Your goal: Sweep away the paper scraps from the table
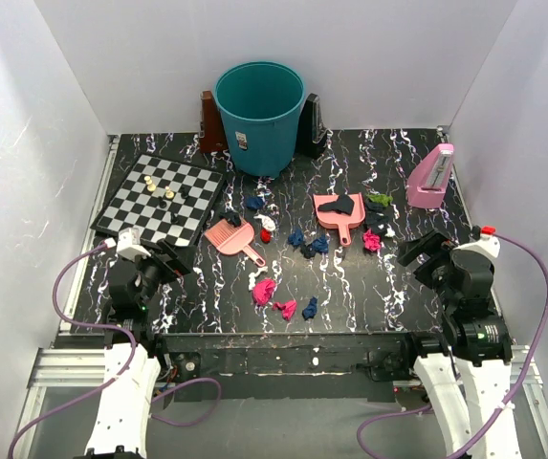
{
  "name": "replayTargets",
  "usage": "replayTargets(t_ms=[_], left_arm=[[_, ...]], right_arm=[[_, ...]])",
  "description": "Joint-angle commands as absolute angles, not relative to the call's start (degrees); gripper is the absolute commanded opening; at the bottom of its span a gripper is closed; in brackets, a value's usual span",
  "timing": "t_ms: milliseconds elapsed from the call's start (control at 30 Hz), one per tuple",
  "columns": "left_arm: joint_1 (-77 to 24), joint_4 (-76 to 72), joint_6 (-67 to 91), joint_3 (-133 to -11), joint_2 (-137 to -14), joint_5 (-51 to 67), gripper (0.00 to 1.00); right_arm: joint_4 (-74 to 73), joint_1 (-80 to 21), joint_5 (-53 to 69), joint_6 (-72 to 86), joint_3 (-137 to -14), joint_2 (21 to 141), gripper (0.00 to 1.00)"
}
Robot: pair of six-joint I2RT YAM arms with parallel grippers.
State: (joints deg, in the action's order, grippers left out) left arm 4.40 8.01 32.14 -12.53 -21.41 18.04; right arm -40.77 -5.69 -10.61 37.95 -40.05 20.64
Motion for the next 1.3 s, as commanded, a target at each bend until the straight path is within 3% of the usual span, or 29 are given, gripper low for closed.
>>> replayTargets(t_ms=[0, 200, 433, 733, 967, 1267], left_arm=[[4.7, 8.4, 32.1, -12.5, -20.7, 17.1, 0.98], [4.7, 11.8, 34.5, -12.5, -19.3, 12.2, 0.98], [4.7, 10.8, 34.9, -12.1, -19.2, 12.4, 0.98], [4.8, 8.1, 34.0, -12.5, -23.4, 15.5, 0.98], [4.7, 5.8, 33.8, -11.2, -21.6, 18.6, 0.98], [4.7, 5.1, 33.6, -11.4, -23.2, 19.5, 0.98]], right_arm=[[-41.0, -5.7, -13.4, 38.2, -39.6, 18.3, 0.98], [-39.0, -5.7, -14.9, 39.6, -36.2, 13.3, 0.97], [-33.5, -5.7, -6.7, 35.5, -34.4, 15.3, 0.98], [-25.0, -7.4, 8.5, 32.5, -41.9, 46.2, 0.96], [-22.7, -19.2, 1.8, 26.9, -50.4, 61.8, 0.95], [-19.9, -38.0, 3.3, 17.4, -62.3, 81.4, 0.80]])
